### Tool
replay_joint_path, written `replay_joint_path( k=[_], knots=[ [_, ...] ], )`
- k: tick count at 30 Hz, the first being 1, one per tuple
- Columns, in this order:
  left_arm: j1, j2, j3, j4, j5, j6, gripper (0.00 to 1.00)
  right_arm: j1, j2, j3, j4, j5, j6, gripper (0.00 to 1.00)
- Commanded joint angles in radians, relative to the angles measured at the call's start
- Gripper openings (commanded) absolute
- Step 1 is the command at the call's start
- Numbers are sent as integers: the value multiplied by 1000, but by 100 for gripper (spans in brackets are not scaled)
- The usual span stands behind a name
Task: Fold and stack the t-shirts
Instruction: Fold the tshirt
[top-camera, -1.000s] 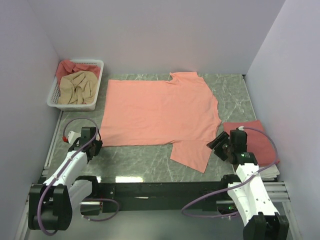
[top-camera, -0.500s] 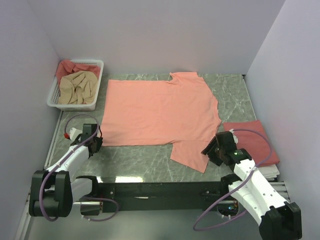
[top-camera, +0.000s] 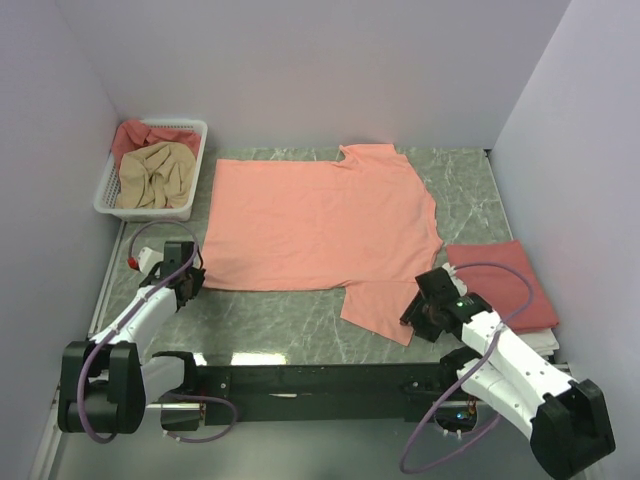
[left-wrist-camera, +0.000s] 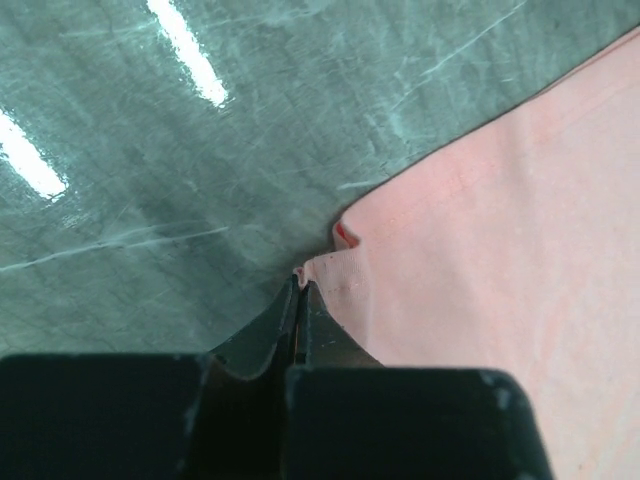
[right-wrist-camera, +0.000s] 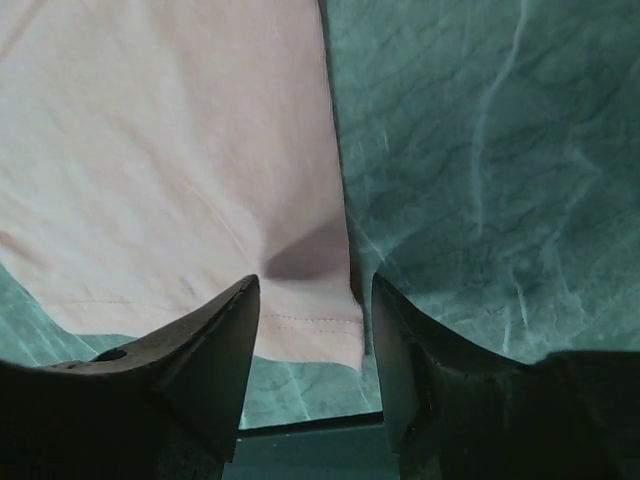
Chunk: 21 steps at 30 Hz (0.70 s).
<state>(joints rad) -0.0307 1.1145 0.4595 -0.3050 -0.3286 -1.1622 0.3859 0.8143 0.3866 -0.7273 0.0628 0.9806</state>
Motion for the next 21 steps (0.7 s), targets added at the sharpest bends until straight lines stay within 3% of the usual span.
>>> replay_joint_path(
  k=[1, 2, 6, 8, 14, 21],
  knots=[
    [-3, -31, 50, -5, -1, 32, 1, 42, 46, -6, 14, 22, 56, 54],
    [-3, -33, 53, -6, -3, 39, 1, 54, 54, -8, 19, 23, 62, 52],
    [-3, -57, 73, -22, -12, 61, 1, 57, 59, -8, 19, 38, 66, 11],
    [-3, -70, 77, -40, -21, 65, 1, 59, 40, 17, 2, 40, 47, 0],
    [-3, -153, 77, -103, -38, 52, 1, 57, -104, 139, -170, 124, 6, 0],
    [-3, -278, 44, -189, -64, 6, 1, 61, -233, 216, -297, 85, -43, 0]
  ],
)
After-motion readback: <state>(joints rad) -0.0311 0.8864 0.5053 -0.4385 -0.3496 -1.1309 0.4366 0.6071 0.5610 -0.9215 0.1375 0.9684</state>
